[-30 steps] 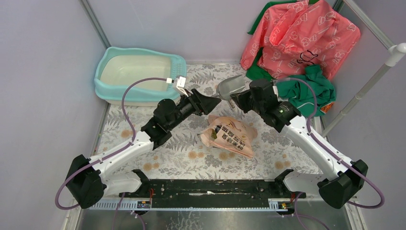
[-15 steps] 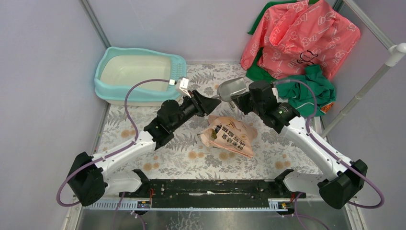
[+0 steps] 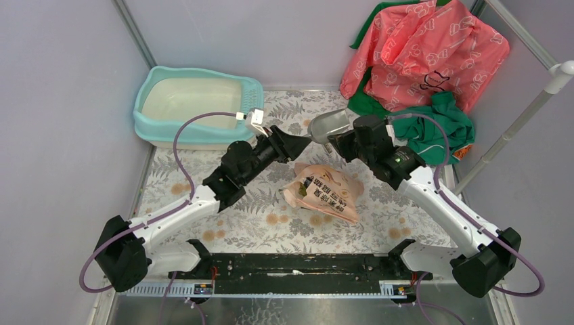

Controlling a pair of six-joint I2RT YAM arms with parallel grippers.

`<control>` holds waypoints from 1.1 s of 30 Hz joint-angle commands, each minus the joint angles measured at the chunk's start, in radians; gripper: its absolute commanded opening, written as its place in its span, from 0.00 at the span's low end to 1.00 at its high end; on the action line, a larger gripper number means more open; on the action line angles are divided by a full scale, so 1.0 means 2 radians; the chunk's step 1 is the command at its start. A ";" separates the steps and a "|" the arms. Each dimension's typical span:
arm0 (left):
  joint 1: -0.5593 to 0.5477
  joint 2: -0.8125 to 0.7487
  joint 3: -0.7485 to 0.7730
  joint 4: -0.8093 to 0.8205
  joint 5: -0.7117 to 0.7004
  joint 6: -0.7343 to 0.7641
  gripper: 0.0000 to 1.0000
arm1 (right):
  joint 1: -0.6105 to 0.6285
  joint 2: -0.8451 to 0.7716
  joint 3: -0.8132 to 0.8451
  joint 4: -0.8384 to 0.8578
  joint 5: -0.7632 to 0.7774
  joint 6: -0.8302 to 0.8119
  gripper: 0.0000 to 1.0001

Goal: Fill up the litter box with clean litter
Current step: Pick up the spatula from the center of the board.

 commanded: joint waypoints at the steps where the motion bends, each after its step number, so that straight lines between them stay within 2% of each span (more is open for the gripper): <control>1: -0.003 -0.004 0.006 0.015 -0.014 0.003 0.49 | -0.001 -0.017 0.004 0.029 0.017 0.008 0.00; 8: -0.004 0.001 0.006 0.021 -0.016 0.000 0.37 | -0.001 -0.015 -0.001 0.033 0.013 0.009 0.00; 15: -0.007 0.015 0.016 0.015 -0.014 -0.001 0.09 | -0.001 -0.016 -0.001 0.034 0.010 0.009 0.00; 20: -0.006 0.013 0.028 -0.017 -0.025 0.002 0.07 | -0.001 -0.025 0.000 0.034 0.016 -0.014 0.00; 21: -0.005 0.009 0.033 -0.032 -0.030 0.005 0.07 | -0.001 -0.028 0.003 0.029 0.022 -0.027 0.05; 24: 0.009 -0.004 0.066 -0.111 -0.027 0.014 0.07 | -0.001 -0.048 0.003 0.025 0.037 -0.098 0.43; 26: 0.024 -0.012 0.092 -0.165 -0.012 0.021 0.08 | -0.001 -0.073 -0.008 0.027 0.046 -0.142 0.58; 28: 0.045 -0.018 0.115 -0.213 0.013 0.028 0.08 | -0.001 -0.104 -0.028 0.040 0.048 -0.194 0.68; 33: 0.098 -0.044 0.154 -0.324 0.085 0.042 0.08 | -0.001 -0.181 -0.062 0.049 0.047 -0.319 0.75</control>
